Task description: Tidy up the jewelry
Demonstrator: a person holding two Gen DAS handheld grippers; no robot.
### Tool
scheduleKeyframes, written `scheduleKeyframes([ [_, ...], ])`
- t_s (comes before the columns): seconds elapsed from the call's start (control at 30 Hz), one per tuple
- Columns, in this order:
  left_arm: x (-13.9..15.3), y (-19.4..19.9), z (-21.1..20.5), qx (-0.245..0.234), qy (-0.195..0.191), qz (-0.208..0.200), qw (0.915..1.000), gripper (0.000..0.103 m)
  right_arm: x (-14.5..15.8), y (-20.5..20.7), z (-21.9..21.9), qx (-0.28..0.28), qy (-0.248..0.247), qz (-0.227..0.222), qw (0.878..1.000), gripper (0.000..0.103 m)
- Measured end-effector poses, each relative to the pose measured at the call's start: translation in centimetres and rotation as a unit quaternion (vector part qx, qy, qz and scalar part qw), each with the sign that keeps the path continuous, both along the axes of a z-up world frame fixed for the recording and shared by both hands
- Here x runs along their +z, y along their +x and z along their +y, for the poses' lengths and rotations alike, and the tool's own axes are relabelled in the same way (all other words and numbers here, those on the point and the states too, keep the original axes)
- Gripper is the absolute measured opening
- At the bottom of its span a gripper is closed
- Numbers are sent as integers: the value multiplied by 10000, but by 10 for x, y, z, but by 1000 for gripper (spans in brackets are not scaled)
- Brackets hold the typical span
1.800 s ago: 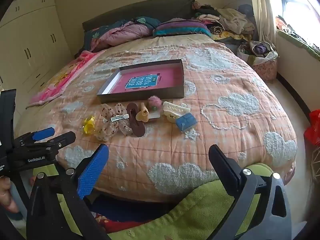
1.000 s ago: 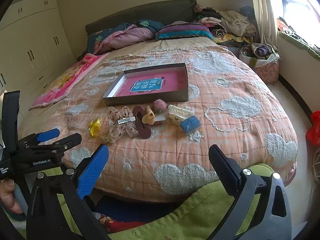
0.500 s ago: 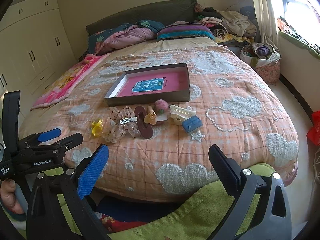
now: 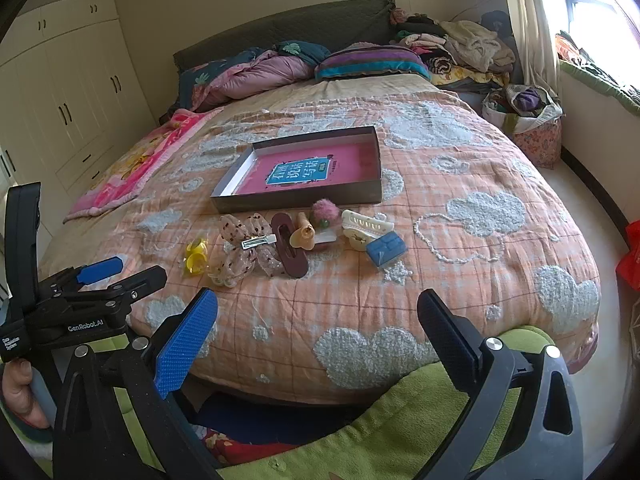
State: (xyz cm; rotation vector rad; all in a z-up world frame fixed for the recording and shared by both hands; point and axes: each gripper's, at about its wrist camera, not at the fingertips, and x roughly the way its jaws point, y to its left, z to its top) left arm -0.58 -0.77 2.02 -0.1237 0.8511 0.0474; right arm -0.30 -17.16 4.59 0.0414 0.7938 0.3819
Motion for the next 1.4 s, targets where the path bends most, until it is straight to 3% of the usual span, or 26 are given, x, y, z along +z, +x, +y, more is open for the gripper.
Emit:
scheduleKeyframes([
  [0.4, 5, 2, 6, 51, 10, -82, 10000, 94, 3, 3, 6, 76, 28, -1, 10000, 99],
  [0.97, -1, 21, 60, 561, -282, 42, 9980, 94, -3, 38, 0, 112, 6, -11, 9999, 99],
  [1.2, -13, 53, 57, 68, -751, 133, 9971, 94, -22, 67, -5, -6, -102, 206, 9997, 99],
  [1.4, -40, 93, 42, -230, -1174, 463, 9917, 94, -41, 93, -13, -139, -214, 346, 9991, 99],
])
